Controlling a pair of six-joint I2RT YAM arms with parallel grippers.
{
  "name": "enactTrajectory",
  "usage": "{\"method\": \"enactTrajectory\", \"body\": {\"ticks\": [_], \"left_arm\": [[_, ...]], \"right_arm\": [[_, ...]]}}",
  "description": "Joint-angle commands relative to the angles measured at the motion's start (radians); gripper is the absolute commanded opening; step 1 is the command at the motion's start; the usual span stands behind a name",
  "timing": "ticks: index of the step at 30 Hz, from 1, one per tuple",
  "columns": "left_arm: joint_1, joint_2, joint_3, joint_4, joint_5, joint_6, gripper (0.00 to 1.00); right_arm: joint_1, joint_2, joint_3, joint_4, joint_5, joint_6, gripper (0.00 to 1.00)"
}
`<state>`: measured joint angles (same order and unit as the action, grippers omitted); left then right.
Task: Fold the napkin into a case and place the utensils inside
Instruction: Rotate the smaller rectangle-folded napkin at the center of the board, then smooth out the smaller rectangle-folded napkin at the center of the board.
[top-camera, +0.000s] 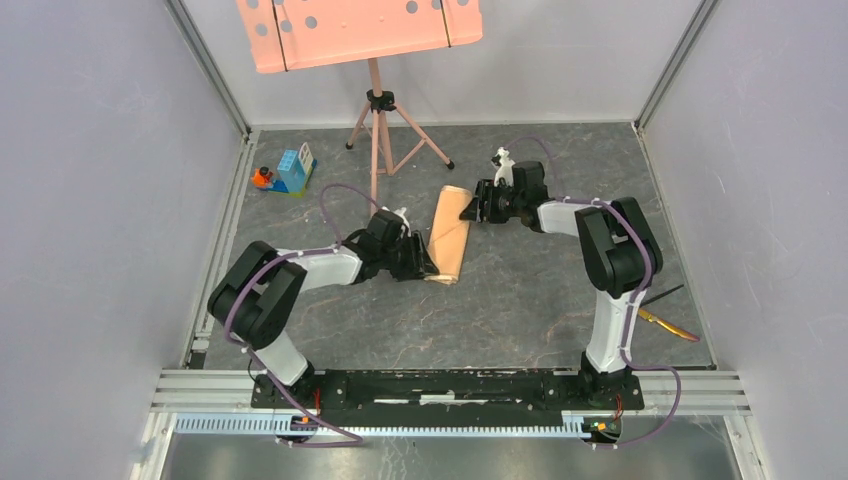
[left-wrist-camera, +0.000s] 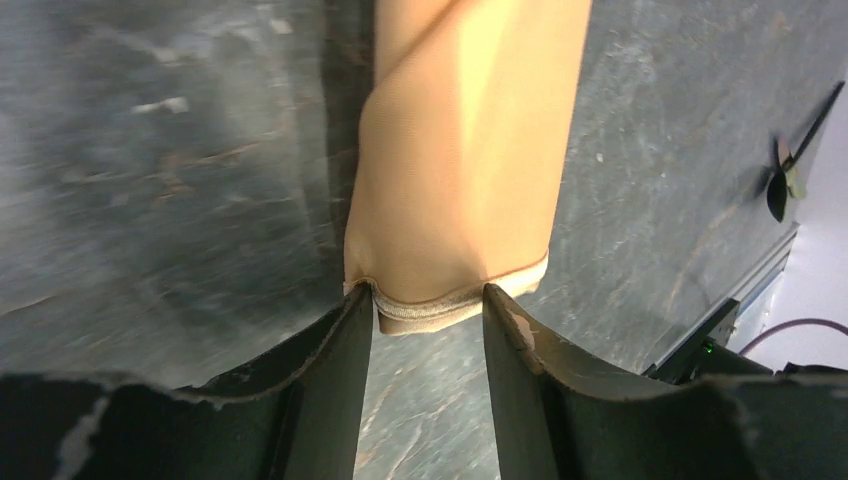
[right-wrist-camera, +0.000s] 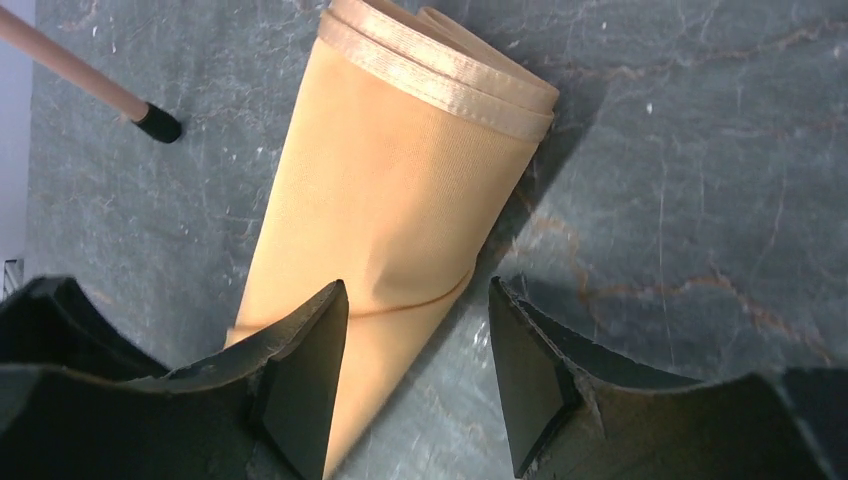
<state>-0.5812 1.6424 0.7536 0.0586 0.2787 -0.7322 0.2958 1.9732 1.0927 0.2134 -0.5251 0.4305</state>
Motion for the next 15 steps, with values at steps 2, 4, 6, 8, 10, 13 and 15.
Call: {"method": "enactTrajectory", "body": {"ticks": [2, 4, 6, 8, 10, 13, 15], "left_arm": [[-0.055, 0.043, 0.067, 0.086, 0.004, -0.063, 0.51], [-0.053, -0.013, 0.061, 0.016, -0.067, -0.030, 0.54], [-0.052, -0.080, 0.049, -0.038, -0.103, 0.000, 0.58], [-0.053, -0.138, 0.044, -0.087, -0.116, 0.009, 0.60], [-0.052, -0.185, 0.028, -0.069, -0.096, -0.026, 0.60], [-0.053, -0.162, 0.012, 0.087, 0.017, -0.112, 0.48], [-0.057, -0.072, 0.043, 0.163, 0.100, -0.148, 0.39]], "right_arm": [[-0.002, 0.035, 0.140, -0.061, 0.031, -0.067, 0.60], [-0.001, -0.002, 0.165, -0.157, 0.132, -0.133, 0.62], [-0.002, -0.042, 0.176, -0.210, 0.188, -0.185, 0.64], [-0.001, -0.063, 0.190, -0.211, 0.155, -0.203, 0.65], [-0.001, -0.063, 0.192, -0.174, 0.040, -0.156, 0.66], [0.008, -0.006, 0.177, 0.035, -0.177, 0.016, 0.66], [0.020, 0.059, 0.198, 0.141, -0.263, 0.113, 0.64]]}}
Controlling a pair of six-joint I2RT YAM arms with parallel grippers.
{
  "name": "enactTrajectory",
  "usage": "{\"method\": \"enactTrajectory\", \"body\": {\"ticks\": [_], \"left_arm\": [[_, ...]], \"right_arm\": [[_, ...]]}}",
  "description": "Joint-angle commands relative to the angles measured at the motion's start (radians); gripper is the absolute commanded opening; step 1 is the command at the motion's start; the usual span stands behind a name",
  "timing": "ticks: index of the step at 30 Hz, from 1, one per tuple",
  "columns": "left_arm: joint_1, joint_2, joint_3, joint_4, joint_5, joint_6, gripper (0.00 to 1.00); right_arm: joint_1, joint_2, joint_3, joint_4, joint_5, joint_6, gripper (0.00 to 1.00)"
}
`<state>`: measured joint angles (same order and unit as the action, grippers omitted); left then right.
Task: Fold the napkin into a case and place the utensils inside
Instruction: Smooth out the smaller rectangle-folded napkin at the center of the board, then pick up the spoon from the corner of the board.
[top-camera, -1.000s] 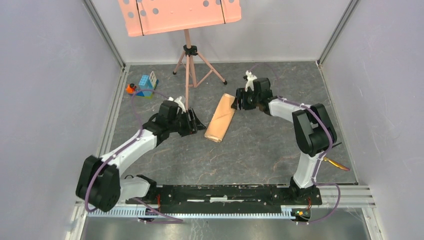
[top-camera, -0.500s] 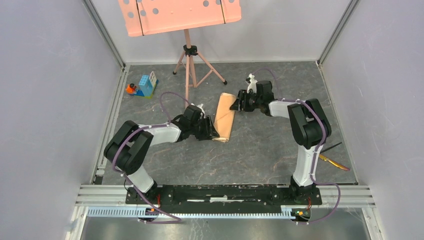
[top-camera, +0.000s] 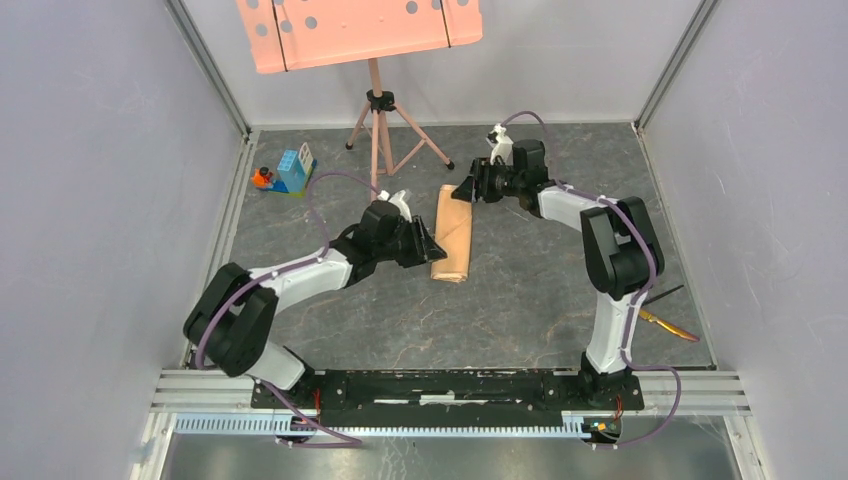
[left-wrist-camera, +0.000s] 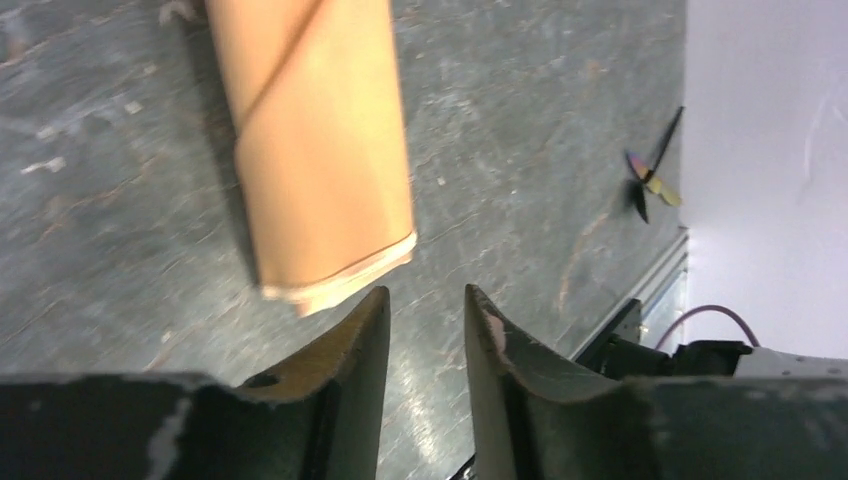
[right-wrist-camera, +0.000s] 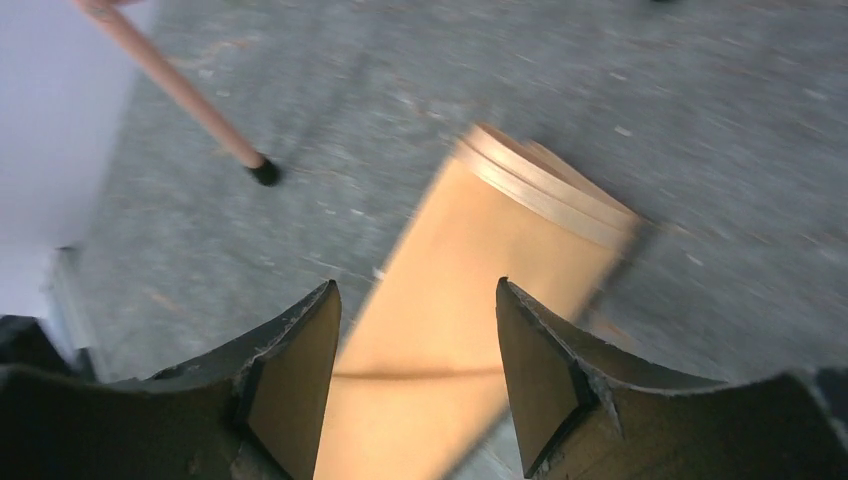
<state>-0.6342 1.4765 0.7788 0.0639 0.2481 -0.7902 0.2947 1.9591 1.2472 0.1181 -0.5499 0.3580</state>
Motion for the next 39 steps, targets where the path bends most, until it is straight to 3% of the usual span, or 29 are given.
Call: {"method": "enactTrajectory", "body": {"ticks": [1, 3, 12, 14, 17, 21, 24, 28, 33, 35, 38, 39], "left_arm": [[-0.004, 0.135, 0.039, 0.174, 0.157, -0.097, 0.34], [-0.004, 0.210, 0.051, 0.205, 0.158, -0.099, 0.29], [-0.003, 0.338, -0.001, 0.198, 0.036, -0.043, 0.26], [-0.003, 0.335, -0.001, 0.185, 0.035, -0.028, 0.27], [-0.005, 0.272, 0.003, 0.156, 0.041, -0.012, 0.32], [-0.004, 0.127, 0.030, 0.093, 0.076, -0.001, 0.49], [-0.004, 0.011, 0.060, 0.040, 0.134, 0.010, 0.56], [-0.002, -0.134, 0.152, -0.106, 0.265, 0.078, 0.61], [-0.002, -0.378, 0.210, -0.250, 0.348, 0.121, 0.66], [-0.002, -0.468, 0.216, -0.296, 0.360, 0.143, 0.67], [-0.001, -0.555, 0.211, -0.373, 0.333, 0.200, 0.69], [-0.001, -0.570, 0.204, -0.390, 0.327, 0.213, 0.69]], "right_arm": [[0.024, 0.099, 0.046, 0.314, -0.271, 0.231, 0.64], [0.026, 0.166, 0.057, 0.427, -0.300, 0.319, 0.64], [0.021, 0.484, 0.272, 0.494, -0.327, 0.413, 0.64], [0.022, 0.497, 0.274, 0.519, -0.343, 0.434, 0.63], [0.024, 0.406, 0.264, 0.423, -0.344, 0.360, 0.64], [0.024, 0.164, 0.295, 0.046, -0.246, 0.101, 0.69], [0.020, -0.041, 0.308, -0.237, -0.135, -0.095, 0.73], [0.015, -0.286, 0.305, -0.545, 0.172, -0.362, 0.81], [0.010, -0.576, 0.100, -0.612, 0.647, -0.707, 0.81], [0.009, -0.687, -0.036, -0.602, 0.723, -0.929, 0.80], [-0.016, -0.841, -0.250, -0.555, 0.937, -1.195, 0.85], [-0.046, -0.878, -0.294, -0.555, 0.950, -1.263, 0.81]]}}
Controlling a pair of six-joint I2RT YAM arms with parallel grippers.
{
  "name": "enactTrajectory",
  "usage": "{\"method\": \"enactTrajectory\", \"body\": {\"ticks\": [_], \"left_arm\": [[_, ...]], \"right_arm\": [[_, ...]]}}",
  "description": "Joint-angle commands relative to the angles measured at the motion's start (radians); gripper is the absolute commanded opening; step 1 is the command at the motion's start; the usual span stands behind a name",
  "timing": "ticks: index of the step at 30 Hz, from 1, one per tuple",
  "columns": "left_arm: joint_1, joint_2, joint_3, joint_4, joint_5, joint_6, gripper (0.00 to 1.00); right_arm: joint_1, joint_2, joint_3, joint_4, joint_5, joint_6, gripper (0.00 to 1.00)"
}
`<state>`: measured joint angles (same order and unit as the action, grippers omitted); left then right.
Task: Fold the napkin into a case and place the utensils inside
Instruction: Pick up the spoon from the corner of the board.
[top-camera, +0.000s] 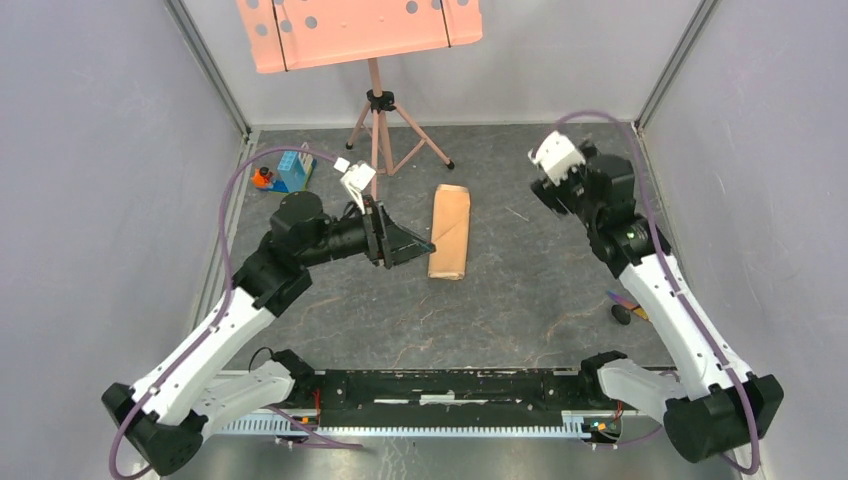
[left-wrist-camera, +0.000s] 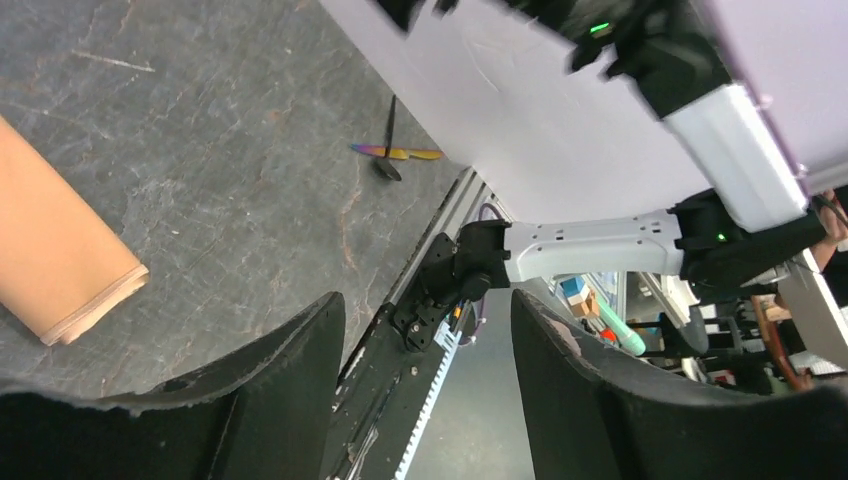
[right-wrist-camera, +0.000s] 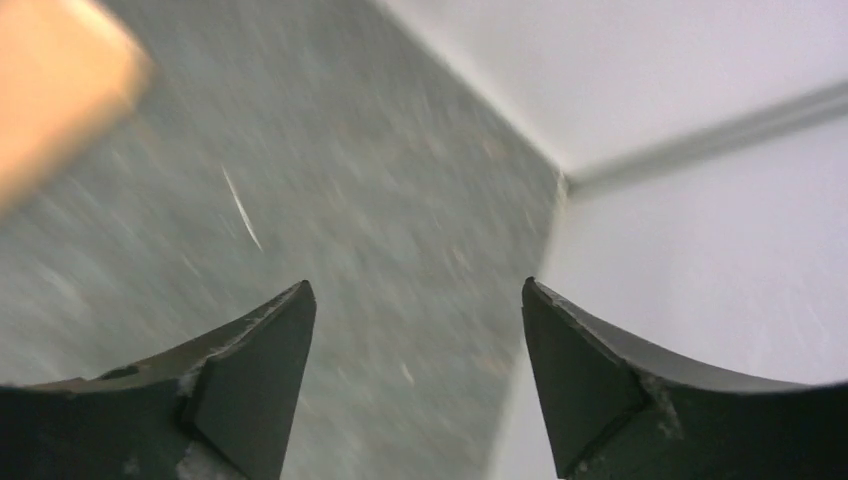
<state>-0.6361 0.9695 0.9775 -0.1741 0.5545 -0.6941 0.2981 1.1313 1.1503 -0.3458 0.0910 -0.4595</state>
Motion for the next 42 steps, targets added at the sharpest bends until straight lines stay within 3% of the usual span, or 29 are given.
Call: {"method": "enactTrajectory", "body": {"ticks": [1, 3, 6, 8, 11, 13, 20, 25, 34, 42], "left_arm": [[0.001, -0.076, -0.004, -0.167, 0.027, 0.126, 0.69], [0.001, -0.094, -0.031, -0.159, 0.054, 0.129, 0.69], [-0.001, -0.103, -0.062, -0.146, 0.091, 0.138, 0.68], [-0.014, -0.113, -0.078, -0.142, 0.069, 0.151, 0.68], [-0.057, -0.132, -0.093, -0.133, 0.042, 0.167, 0.68], [-0.078, -0.142, -0.095, -0.141, 0.024, 0.183, 0.68], [-0.131, -0.138, -0.111, -0.204, -0.032, 0.231, 0.68], [-0.160, -0.103, -0.088, -0.277, -0.057, 0.272, 0.68], [-0.209, -0.046, -0.041, -0.332, -0.075, 0.315, 0.67], [-0.215, -0.033, -0.032, -0.341, -0.078, 0.320, 0.67]], "right_arm": [[-0.096, -0.070, -0.231, -0.114, 0.285, -0.533, 0.76], [-0.190, -0.108, -0.281, -0.179, 0.244, -0.689, 0.72], [-0.290, -0.102, -0.302, -0.211, 0.373, -0.855, 0.73], [-0.402, -0.086, -0.302, -0.231, 0.355, -0.953, 0.73], [-0.480, -0.042, -0.330, -0.252, 0.348, -1.087, 0.86], [-0.490, 0.011, -0.333, -0.235, 0.319, -1.114, 0.91], [-0.525, 0.174, -0.338, -0.286, 0.266, -1.250, 0.87], [-0.555, 0.224, -0.404, -0.206, 0.285, -1.293, 0.86], [-0.601, 0.249, -0.428, -0.154, 0.280, -1.302, 0.86], [-0.683, 0.149, -0.604, -0.092, 0.167, -1.317, 0.87]]}}
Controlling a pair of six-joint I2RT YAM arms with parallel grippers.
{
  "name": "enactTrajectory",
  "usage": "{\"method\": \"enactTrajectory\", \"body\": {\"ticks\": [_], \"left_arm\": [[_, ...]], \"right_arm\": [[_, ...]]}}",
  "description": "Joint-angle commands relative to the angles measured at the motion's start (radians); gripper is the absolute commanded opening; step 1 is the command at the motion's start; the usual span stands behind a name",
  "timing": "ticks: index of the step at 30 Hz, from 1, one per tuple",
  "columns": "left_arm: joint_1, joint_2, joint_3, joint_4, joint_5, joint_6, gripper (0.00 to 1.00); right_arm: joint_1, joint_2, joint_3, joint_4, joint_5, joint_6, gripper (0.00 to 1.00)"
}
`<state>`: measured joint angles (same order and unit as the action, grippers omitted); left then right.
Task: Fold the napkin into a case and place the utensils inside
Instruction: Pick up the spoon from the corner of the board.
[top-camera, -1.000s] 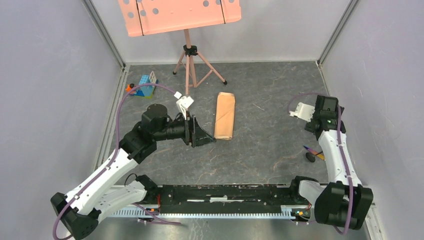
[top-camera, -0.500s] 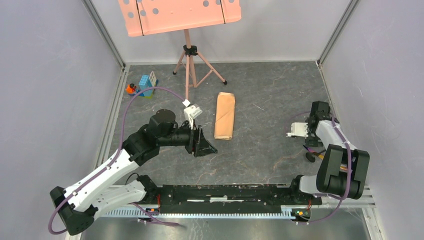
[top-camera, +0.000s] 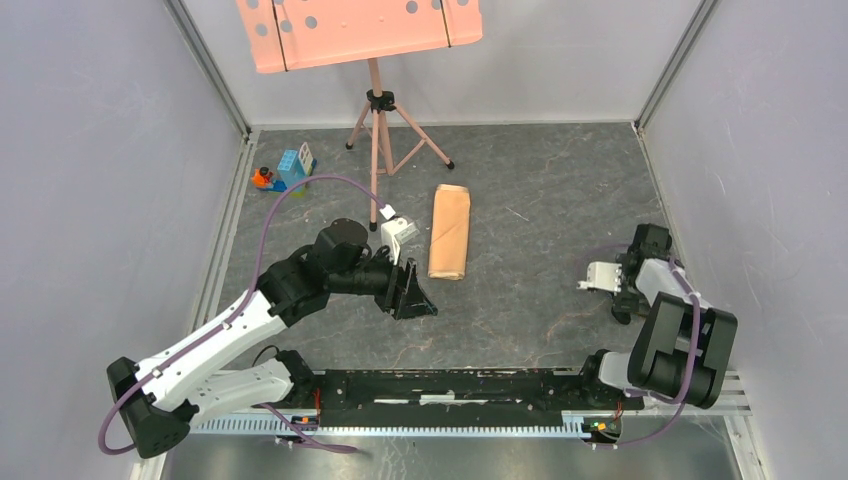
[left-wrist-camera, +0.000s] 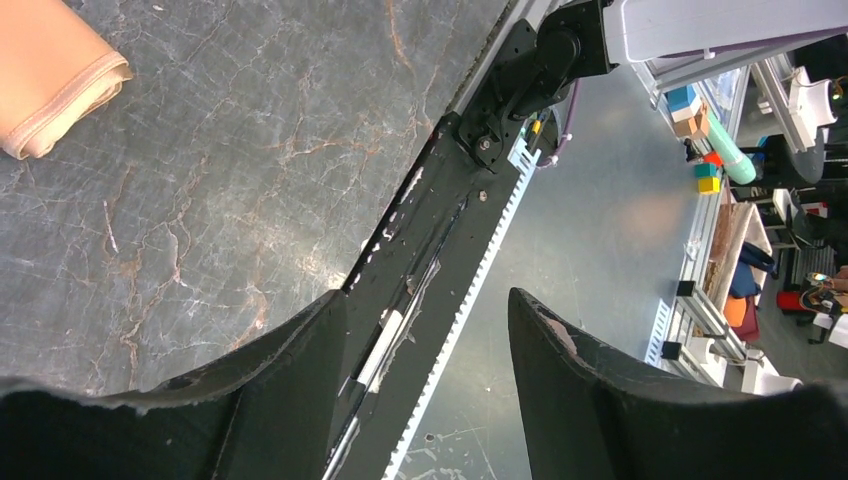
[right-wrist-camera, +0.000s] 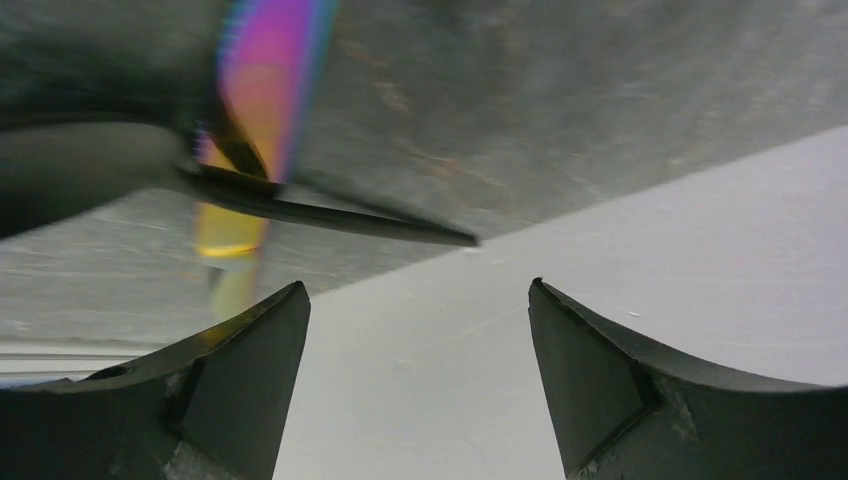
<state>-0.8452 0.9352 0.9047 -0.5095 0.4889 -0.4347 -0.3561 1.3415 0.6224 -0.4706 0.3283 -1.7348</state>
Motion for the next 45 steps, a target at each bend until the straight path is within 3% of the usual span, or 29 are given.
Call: {"method": "enactTrajectory", "body": {"ticks": [1, 13, 18, 21, 26, 33, 39, 45], "left_arm": [[-0.006, 0.003, 0.040, 0.000, -0.008, 0.058, 0.67], [-0.005, -0.029, 0.037, -0.020, -0.024, 0.057, 0.67], [-0.001, -0.021, 0.036, -0.025, -0.032, 0.059, 0.67], [0.004, -0.017, 0.038, -0.030, -0.038, 0.062, 0.67], [0.022, -0.011, 0.045, -0.039, -0.044, 0.063, 0.67], [0.057, -0.006, 0.053, -0.040, -0.038, 0.057, 0.67], [0.096, -0.006, 0.050, -0.022, -0.025, 0.041, 0.67], [0.131, -0.018, 0.024, 0.008, -0.006, 0.016, 0.67]], "right_arm": [[-0.029, -0.066, -0.097, 0.041, -0.070, -0.046, 0.87], [-0.029, -0.063, -0.101, 0.091, -0.103, -0.094, 0.88], [-0.027, -0.013, -0.073, 0.062, -0.138, -0.124, 0.83], [-0.026, 0.030, -0.054, 0.032, -0.160, -0.143, 0.72], [-0.026, 0.095, -0.043, -0.001, -0.167, -0.168, 0.66], [-0.020, 0.174, 0.020, -0.134, -0.272, -0.239, 0.33], [0.018, 0.202, 0.017, -0.141, -0.307, -0.262, 0.02], [0.028, 0.189, 0.083, -0.101, -0.396, -0.192, 0.00]]}}
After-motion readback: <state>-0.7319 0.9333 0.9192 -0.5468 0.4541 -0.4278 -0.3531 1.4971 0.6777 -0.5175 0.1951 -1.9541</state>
